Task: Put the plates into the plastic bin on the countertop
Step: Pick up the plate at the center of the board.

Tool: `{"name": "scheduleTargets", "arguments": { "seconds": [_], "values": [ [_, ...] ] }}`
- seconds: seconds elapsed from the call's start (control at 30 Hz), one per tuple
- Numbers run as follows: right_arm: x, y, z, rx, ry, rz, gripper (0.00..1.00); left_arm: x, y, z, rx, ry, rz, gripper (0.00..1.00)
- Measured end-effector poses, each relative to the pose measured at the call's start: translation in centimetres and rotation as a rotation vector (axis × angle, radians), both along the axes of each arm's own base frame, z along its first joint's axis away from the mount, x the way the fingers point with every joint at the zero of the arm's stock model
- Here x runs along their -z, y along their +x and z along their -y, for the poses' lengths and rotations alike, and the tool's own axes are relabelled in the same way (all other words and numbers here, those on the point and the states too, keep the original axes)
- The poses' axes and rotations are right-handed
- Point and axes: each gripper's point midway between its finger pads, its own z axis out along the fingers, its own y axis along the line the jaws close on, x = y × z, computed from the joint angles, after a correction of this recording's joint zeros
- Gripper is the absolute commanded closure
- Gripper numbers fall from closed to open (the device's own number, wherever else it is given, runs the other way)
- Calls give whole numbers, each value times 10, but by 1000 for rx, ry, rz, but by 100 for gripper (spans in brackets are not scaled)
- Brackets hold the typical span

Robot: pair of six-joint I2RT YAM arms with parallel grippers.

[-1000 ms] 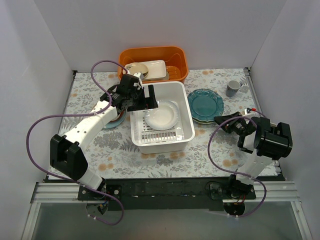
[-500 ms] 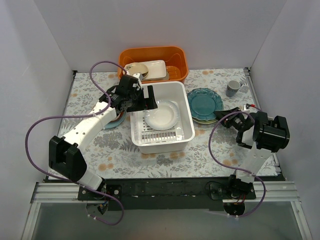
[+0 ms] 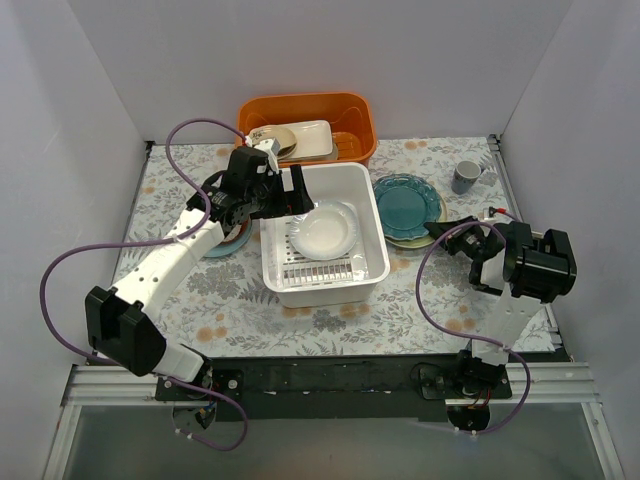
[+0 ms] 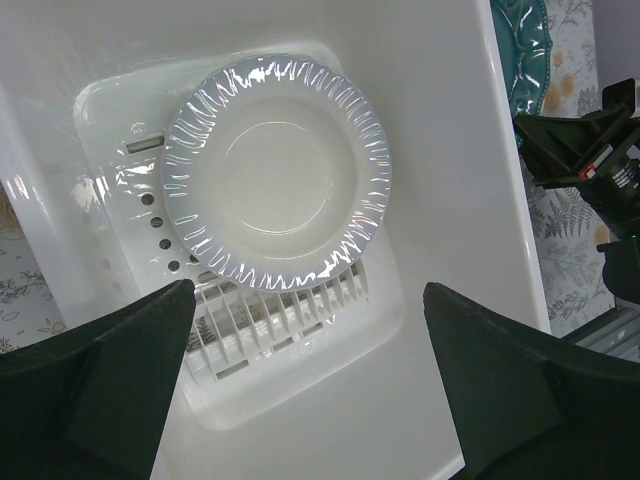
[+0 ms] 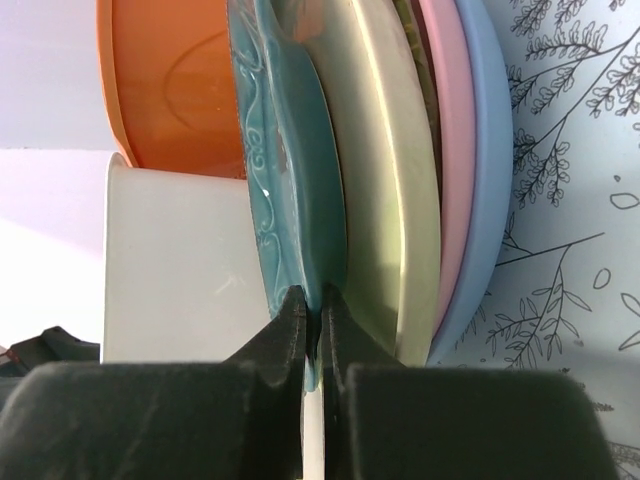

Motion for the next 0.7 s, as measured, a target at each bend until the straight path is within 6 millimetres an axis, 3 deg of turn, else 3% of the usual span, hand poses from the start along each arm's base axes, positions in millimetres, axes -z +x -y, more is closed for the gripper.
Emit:
{"name": "scheduleTargets", "arguments": {
  "seconds": [0.7],
  "values": [
    [-17, -7, 6, 43, -120, 1, 99, -5, -2, -5, -9, -7, 16, 2]
  ]
}}
